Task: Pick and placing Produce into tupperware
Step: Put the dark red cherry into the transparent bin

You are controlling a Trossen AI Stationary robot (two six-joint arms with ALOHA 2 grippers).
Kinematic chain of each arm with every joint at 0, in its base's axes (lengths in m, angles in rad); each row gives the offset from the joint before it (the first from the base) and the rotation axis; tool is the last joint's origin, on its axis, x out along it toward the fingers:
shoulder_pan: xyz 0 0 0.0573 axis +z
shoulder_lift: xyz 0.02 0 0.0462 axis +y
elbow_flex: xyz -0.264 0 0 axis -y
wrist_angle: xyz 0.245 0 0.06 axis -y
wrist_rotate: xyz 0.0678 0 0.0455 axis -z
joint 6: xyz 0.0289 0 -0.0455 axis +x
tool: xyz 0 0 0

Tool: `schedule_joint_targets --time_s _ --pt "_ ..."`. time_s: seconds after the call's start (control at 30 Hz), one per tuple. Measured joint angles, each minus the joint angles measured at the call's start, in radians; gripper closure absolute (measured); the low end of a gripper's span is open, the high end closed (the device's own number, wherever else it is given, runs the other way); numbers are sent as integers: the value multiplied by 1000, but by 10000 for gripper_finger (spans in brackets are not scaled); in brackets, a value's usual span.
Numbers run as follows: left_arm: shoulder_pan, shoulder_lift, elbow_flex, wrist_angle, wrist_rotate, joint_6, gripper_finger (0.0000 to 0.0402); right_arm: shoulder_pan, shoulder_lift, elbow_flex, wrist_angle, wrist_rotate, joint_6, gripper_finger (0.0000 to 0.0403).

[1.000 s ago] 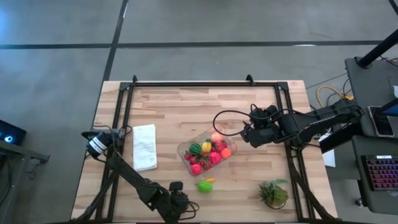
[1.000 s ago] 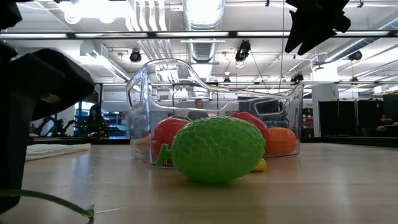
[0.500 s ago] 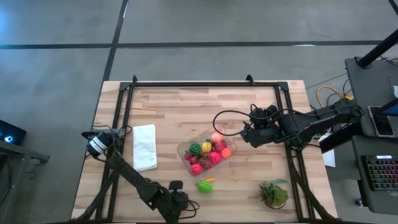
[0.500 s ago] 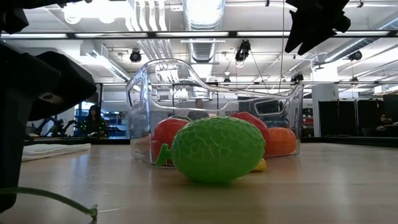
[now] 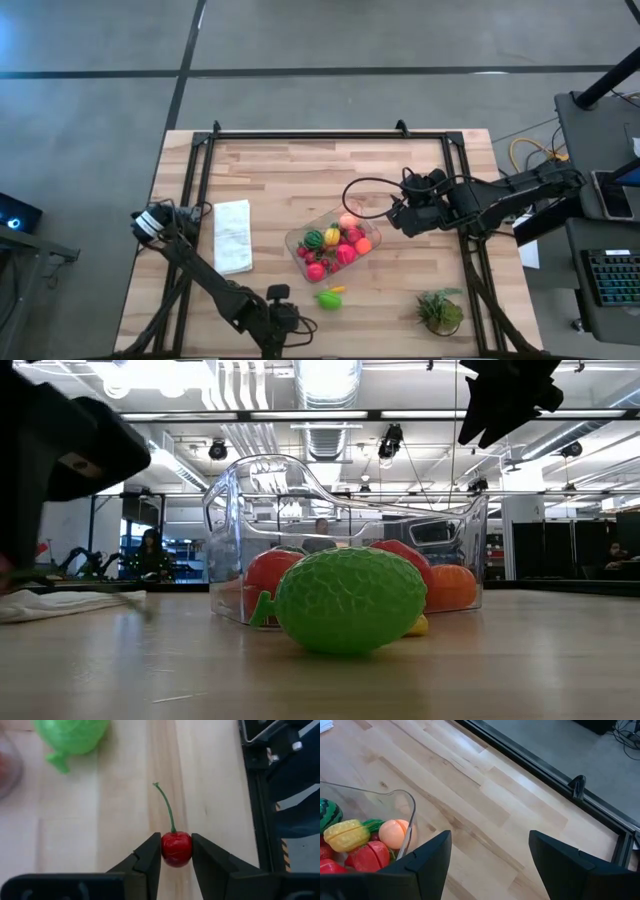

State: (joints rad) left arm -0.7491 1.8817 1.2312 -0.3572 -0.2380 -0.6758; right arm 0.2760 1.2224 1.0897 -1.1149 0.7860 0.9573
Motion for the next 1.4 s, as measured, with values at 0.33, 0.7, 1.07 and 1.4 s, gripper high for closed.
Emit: schedule_joint_targets --time_s 0.33,0.7,1.07,1.4 --pt "18 -134 0 -208 5 -5 317 0 0 0 3 -7 0 145" --pt "198 -371 3 -263 -55 -27 344 0 0 0 5 -43 -8 145" --pt "382 -388 6 -208 -111 124 346 3 0 0 5 -124 -67 145" --pt "517 -379 0 -208 2 46 326 3 4 -5 32 -142 -21 145"
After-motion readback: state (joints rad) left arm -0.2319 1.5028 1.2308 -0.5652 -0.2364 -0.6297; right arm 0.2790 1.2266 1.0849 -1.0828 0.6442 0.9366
